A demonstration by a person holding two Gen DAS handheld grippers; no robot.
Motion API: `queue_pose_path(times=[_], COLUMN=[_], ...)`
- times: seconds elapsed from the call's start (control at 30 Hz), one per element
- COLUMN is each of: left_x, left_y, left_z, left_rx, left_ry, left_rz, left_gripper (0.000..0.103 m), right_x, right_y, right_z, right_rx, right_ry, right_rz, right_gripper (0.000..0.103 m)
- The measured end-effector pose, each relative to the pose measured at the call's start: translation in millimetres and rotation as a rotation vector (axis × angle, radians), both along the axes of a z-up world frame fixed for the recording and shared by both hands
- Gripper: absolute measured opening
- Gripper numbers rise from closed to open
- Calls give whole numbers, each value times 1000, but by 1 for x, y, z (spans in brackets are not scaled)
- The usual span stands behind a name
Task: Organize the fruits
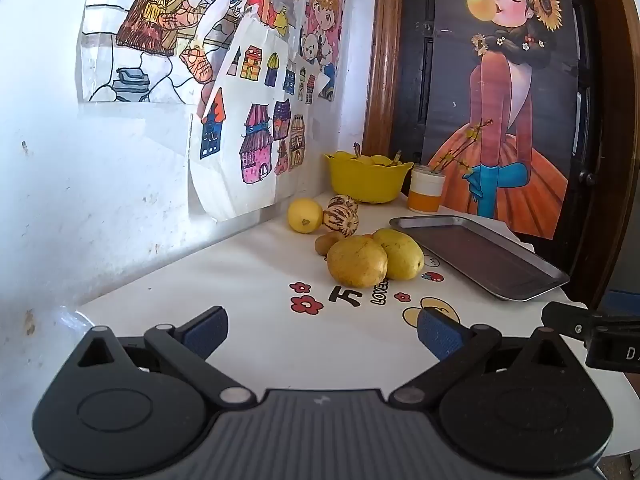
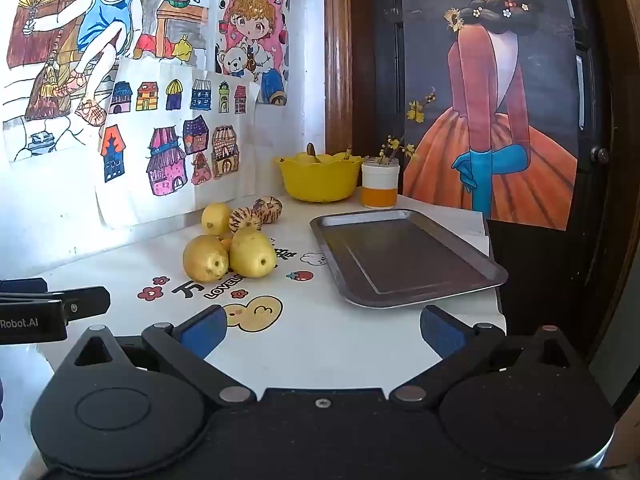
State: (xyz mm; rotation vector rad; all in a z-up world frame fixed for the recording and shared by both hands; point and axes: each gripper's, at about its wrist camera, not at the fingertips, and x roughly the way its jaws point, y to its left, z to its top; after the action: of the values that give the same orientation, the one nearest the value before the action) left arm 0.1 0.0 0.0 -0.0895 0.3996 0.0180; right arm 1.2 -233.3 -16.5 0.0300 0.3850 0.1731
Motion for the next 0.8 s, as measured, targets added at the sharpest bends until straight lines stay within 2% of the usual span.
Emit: queue_pose_path(times=[0.8], left_x=[-2], left_y=[3], left_z=[-2], left_rx=[-3], left_ry=[-1], left_rz=[2], left_gripper=[103], right_x=[-1], right_y=[4], right_z=[0], right_rx=[0], right_ry=[6], right_rz=[4], right_gripper=[103])
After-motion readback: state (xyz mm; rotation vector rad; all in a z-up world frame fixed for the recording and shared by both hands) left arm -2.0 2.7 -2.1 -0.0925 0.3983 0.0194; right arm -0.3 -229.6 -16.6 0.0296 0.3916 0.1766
